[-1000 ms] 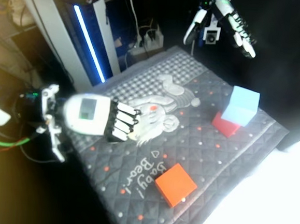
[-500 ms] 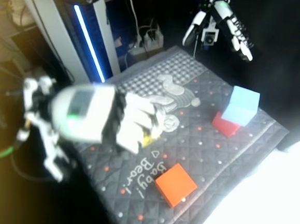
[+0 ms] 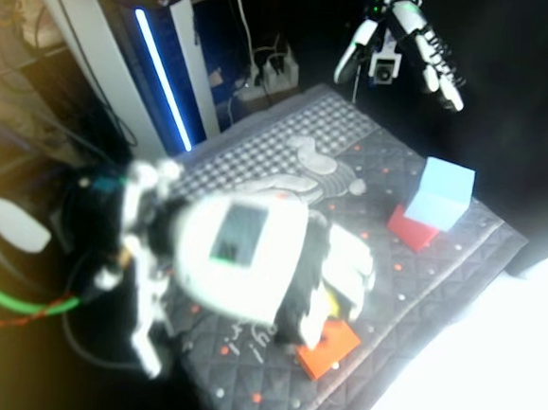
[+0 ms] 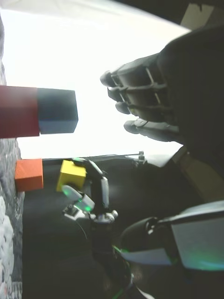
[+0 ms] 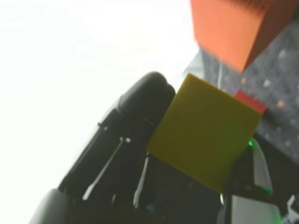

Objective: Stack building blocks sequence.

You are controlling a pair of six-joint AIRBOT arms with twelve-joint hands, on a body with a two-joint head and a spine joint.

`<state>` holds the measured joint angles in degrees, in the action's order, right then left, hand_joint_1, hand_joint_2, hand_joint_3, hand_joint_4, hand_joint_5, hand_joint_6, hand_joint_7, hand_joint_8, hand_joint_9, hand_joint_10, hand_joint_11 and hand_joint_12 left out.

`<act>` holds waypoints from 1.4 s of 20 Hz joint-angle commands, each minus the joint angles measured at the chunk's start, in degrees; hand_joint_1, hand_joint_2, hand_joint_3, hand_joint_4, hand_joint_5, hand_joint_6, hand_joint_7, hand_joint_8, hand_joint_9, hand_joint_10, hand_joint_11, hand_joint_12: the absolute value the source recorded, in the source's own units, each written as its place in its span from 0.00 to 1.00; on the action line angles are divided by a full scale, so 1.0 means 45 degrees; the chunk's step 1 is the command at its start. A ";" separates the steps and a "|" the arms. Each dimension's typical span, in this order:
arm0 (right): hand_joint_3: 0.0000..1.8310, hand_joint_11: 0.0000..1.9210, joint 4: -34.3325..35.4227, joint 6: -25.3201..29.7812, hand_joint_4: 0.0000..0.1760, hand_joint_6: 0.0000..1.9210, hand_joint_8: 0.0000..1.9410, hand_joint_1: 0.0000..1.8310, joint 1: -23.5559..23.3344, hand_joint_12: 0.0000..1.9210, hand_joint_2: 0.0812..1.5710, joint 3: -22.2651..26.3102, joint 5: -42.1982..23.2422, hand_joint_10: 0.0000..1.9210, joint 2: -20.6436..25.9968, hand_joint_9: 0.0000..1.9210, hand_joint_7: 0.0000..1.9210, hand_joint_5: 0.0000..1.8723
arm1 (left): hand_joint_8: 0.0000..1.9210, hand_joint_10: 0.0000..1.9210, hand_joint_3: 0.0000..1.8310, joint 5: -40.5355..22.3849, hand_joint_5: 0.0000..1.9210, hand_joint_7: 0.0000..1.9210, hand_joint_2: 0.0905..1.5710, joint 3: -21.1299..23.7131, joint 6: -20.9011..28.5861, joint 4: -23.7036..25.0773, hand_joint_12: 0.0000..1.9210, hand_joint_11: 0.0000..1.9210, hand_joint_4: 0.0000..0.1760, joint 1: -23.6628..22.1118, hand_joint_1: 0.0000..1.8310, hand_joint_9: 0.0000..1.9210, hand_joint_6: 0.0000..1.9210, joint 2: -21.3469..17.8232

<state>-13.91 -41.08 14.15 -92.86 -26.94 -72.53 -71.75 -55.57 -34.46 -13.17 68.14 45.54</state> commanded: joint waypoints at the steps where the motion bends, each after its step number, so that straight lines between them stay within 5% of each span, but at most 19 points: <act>1: 0.00 0.65 0.0225 -0.0031 0.00 0.52 0.39 0.68 -0.0185 0.43 0.68 -0.0129 -0.0995 0.06 -0.0033 0.82 0.61 0.50 | 0.00 0.00 0.00 -0.1497 0.05 0.00 0.49 -0.0015 0.0149 -0.0128 0.00 0.00 0.53 -0.0139 0.47 0.00 0.00 0.0025; 3: 0.00 0.63 0.0271 -0.0031 0.00 0.53 0.42 0.67 -0.0186 0.42 0.68 -0.0281 -0.0766 0.05 -0.0074 0.82 0.58 0.50 | 0.00 0.00 0.00 -0.1500 0.05 0.00 0.49 -0.0010 0.0151 -0.0095 0.00 0.00 0.56 -0.0167 0.47 0.00 0.00 0.0027; 4: 0.00 0.66 0.0283 -0.0031 0.08 0.53 0.45 0.67 -0.0186 0.43 0.69 -0.0311 -0.0719 0.06 -0.0084 0.83 0.55 0.52 | 0.00 0.00 0.00 -0.1506 0.05 0.00 0.49 -0.0013 0.0154 -0.0095 0.00 0.00 0.57 -0.0169 0.46 0.00 0.00 0.0029; 5: 0.00 0.65 0.0302 -0.0032 0.00 0.50 0.46 0.68 -0.0185 0.44 0.68 -0.0404 -0.0634 0.06 -0.0155 0.84 0.57 0.51 | 0.00 0.00 0.00 -0.1514 0.05 0.00 0.49 -0.0019 0.0174 -0.0095 0.00 0.00 0.60 -0.0169 0.46 0.00 0.00 0.0029; 13: 0.00 0.65 0.0306 -0.0035 0.00 0.49 0.40 0.69 -0.0177 0.39 0.68 -0.0550 -0.0489 0.04 -0.0383 0.85 0.61 0.50 | 0.00 0.00 0.00 -0.1557 0.05 0.00 0.50 -0.0053 0.0233 -0.0040 0.00 0.00 0.56 -0.0204 0.48 0.00 0.00 0.0104; 15: 0.00 0.63 0.0289 -0.0055 0.00 0.50 0.36 0.69 -0.0107 0.44 0.67 -0.0567 -0.0429 0.02 -0.0481 0.85 0.62 0.51 | 0.00 0.00 0.00 -0.1581 0.05 0.00 0.50 -0.0088 0.0236 0.0021 0.00 0.00 0.53 -0.0311 0.47 0.00 0.00 0.0139; 20: 0.00 0.65 0.0018 -0.0059 0.00 0.54 0.39 0.68 0.0090 0.49 0.68 -0.0643 -0.0161 0.01 -0.0750 0.83 0.61 0.48 | 0.00 0.00 0.00 -0.1576 0.06 0.00 0.49 -0.0143 0.0294 0.0025 0.00 0.01 0.49 -0.0346 0.45 0.00 0.00 0.0227; 25: 0.00 0.69 0.0029 -0.0059 0.00 0.56 0.46 0.67 0.0168 0.43 0.70 -0.0694 -0.0083 0.00 -0.0751 0.82 0.55 0.49 | 0.00 0.00 0.00 -0.1639 0.06 0.00 0.50 -0.0126 0.0302 0.0026 0.01 0.02 0.45 -0.0344 0.45 0.00 0.00 0.0227; 27: 0.00 0.62 0.0047 -0.0059 0.00 0.51 0.47 0.68 0.0153 0.55 0.69 -0.0648 -0.0126 0.01 -0.0748 0.84 0.57 0.48 | 0.00 0.00 0.00 -0.1641 0.06 0.00 0.50 -0.0130 0.0302 0.0023 0.01 0.01 0.37 -0.0344 0.45 0.00 0.00 0.0232; 28: 0.00 0.60 0.0069 -0.0059 0.00 0.52 0.48 0.68 0.0113 0.55 0.69 -0.0590 -0.0298 0.01 -0.0714 0.83 0.56 0.48 | 0.00 0.00 0.00 -0.1639 0.06 0.00 0.50 -0.0139 0.0303 0.0018 0.01 0.01 0.41 -0.0343 0.46 0.00 0.00 0.0242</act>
<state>-14.59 -41.12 15.18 -95.33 -22.02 -76.40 -71.99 -55.92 -33.61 -12.67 67.20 46.33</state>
